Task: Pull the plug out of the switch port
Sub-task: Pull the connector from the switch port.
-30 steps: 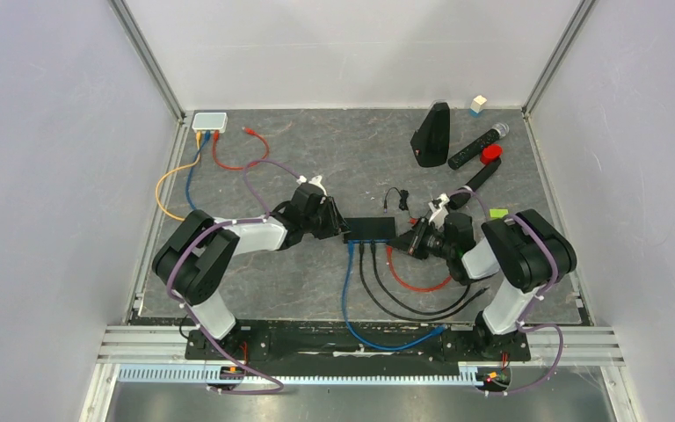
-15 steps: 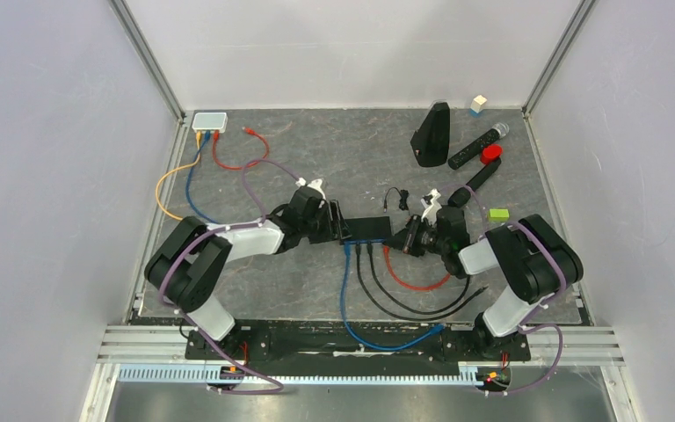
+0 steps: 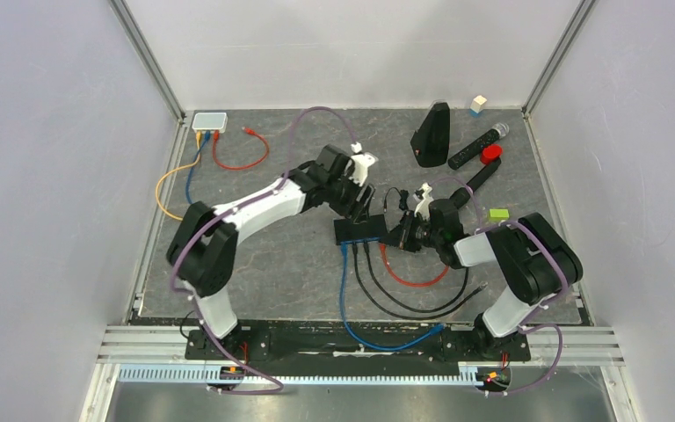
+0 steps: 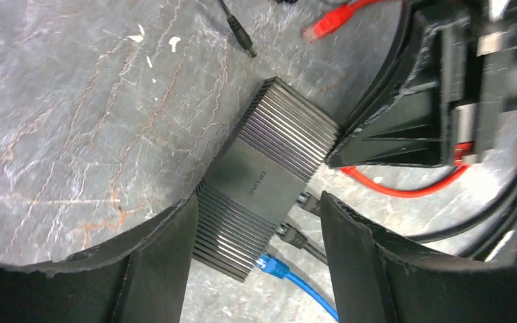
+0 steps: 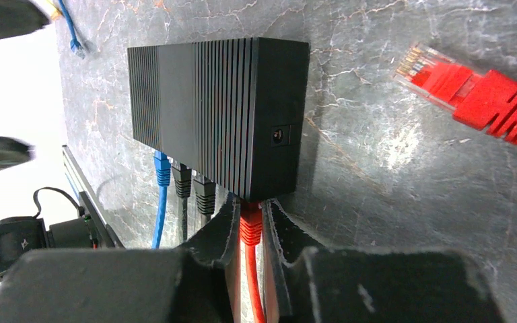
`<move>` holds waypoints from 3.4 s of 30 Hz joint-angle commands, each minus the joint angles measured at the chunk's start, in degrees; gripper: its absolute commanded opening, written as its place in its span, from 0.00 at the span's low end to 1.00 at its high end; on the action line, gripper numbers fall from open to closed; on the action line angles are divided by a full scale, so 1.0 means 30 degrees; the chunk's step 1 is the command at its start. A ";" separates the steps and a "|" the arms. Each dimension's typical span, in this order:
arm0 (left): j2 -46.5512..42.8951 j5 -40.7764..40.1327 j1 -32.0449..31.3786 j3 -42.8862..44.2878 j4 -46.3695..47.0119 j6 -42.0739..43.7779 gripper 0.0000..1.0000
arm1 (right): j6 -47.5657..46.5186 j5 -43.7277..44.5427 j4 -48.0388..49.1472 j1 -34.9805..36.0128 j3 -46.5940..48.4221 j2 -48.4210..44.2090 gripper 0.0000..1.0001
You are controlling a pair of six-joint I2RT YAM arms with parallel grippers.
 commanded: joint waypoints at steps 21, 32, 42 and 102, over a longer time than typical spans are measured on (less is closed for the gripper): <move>0.3947 -0.6148 -0.2855 0.2021 -0.1998 0.9878 0.75 | -0.1474 0.1831 -0.4410 0.0011 -0.1011 0.1363 0.00; 0.4821 -0.4173 -0.2650 0.4519 -0.4696 1.0203 0.83 | -0.0650 0.0962 -0.2958 -0.0018 -0.1474 0.1621 0.00; 0.5969 -0.4085 -0.2562 0.4784 -0.6151 1.0872 0.85 | -0.0319 0.0555 -0.2220 -0.0055 -0.1825 0.1804 0.00; 0.5898 -0.4117 -0.1183 0.3831 -0.5075 0.9691 0.02 | -0.2228 0.1295 -0.5465 0.0438 -0.5460 -0.1662 0.00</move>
